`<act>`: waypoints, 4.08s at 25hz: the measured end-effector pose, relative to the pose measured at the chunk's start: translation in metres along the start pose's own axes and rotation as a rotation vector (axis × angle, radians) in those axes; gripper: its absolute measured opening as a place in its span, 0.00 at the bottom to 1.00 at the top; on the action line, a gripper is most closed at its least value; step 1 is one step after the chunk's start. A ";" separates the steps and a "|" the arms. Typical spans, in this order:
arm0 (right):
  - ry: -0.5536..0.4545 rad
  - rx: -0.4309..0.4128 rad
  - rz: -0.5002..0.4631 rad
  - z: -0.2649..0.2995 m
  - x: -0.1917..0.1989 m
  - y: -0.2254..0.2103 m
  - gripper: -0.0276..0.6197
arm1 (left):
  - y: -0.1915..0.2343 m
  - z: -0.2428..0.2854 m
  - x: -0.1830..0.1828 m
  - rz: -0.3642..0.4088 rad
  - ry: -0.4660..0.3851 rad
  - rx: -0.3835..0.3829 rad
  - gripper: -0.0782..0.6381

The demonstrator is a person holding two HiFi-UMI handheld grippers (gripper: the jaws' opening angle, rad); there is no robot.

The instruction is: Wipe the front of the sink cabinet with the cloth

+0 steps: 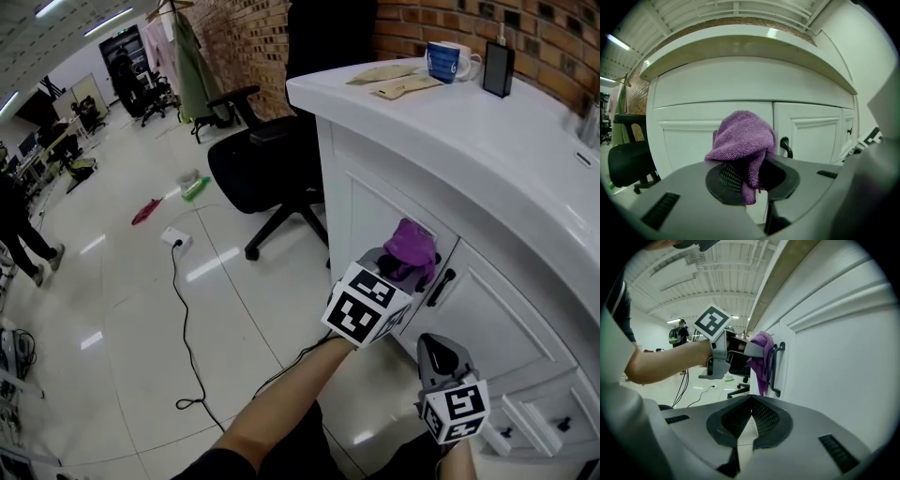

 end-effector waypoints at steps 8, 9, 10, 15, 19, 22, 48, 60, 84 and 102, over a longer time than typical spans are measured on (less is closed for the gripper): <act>0.016 -0.039 0.019 0.014 0.008 0.011 0.04 | -0.016 -0.004 0.013 -0.005 0.001 0.054 0.19; 0.021 -0.041 0.018 0.015 0.010 0.013 0.04 | -0.010 -0.002 0.015 -0.014 -0.004 0.051 0.19; 0.025 -0.040 0.019 0.016 0.011 0.013 0.04 | -0.002 0.001 0.017 -0.020 -0.005 0.042 0.19; 0.035 -0.012 0.013 0.026 0.015 0.012 0.04 | 0.043 0.005 0.027 -0.014 -0.012 -0.061 0.19; 0.052 0.001 0.012 0.033 0.018 0.011 0.04 | 0.096 -0.017 0.037 -0.063 -0.042 -0.196 0.19; 0.059 0.015 0.017 0.033 0.018 0.010 0.04 | 0.134 -0.032 0.043 -0.082 -0.035 -0.281 0.19; 0.071 0.034 0.022 0.049 0.031 0.014 0.04 | 0.085 0.011 0.113 -0.114 0.097 -0.070 0.19; 0.058 0.062 0.067 0.023 0.035 -0.001 0.04 | 0.001 0.046 0.135 -0.121 0.149 0.065 0.19; 0.109 0.058 0.004 0.051 0.056 0.025 0.04 | 0.171 -0.009 0.184 -0.238 0.027 -0.282 0.19; 0.090 0.061 0.022 0.039 0.059 0.023 0.04 | 0.137 0.021 0.220 -0.249 0.165 -0.163 0.19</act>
Point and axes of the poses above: the fingertips, and each gripper's own axes: z forward along the fingers, y to its left, x out of its underside, the point moved 5 cm from there along -z, backward along the fingers, and after that the axes turned 15 degrees about x, right-handed, at the moved point
